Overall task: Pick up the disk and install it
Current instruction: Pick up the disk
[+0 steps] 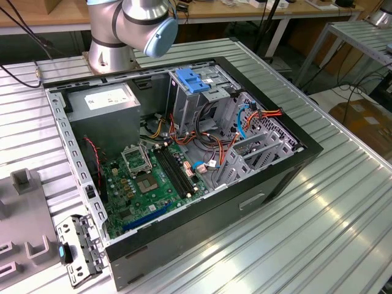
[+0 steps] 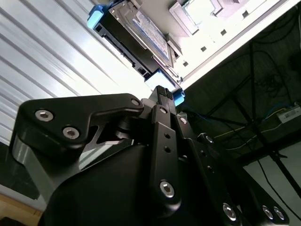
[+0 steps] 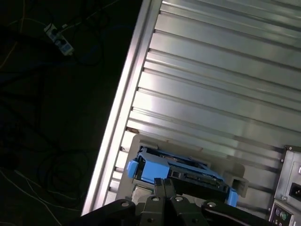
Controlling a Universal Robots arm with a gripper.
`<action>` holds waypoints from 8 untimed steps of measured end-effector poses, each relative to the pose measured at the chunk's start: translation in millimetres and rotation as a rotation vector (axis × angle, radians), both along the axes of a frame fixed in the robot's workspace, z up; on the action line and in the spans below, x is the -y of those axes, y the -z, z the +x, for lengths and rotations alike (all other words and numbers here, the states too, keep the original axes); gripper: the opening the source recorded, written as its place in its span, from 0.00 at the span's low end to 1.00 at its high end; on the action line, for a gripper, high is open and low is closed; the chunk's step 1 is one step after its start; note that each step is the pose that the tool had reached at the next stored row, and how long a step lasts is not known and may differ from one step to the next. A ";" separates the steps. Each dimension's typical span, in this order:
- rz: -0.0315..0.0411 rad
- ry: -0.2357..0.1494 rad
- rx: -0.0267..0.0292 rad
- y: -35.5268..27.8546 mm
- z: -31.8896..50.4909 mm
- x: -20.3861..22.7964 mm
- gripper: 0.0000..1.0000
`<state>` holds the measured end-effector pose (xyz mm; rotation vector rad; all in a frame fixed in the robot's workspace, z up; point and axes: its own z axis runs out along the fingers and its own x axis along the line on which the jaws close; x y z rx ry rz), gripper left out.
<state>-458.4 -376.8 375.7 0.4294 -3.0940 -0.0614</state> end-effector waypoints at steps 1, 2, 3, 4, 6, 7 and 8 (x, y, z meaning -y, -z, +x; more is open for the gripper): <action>0.0000 -0.009 0.0000 0.0 0.0 0.0 0.11; 0.0000 -0.018 -0.0001 0.0 0.0 0.0 0.11; 0.0000 -0.026 -0.0001 0.0 0.0 0.0 0.11; 0.0000 -0.032 0.0000 0.0 0.0 0.0 0.11; 0.0000 -0.052 0.0000 0.0 0.0 0.0 0.11; 0.0000 -0.058 -0.0001 0.0 0.0 0.0 0.11; 0.0000 -0.064 0.0000 0.0 0.0 0.0 0.11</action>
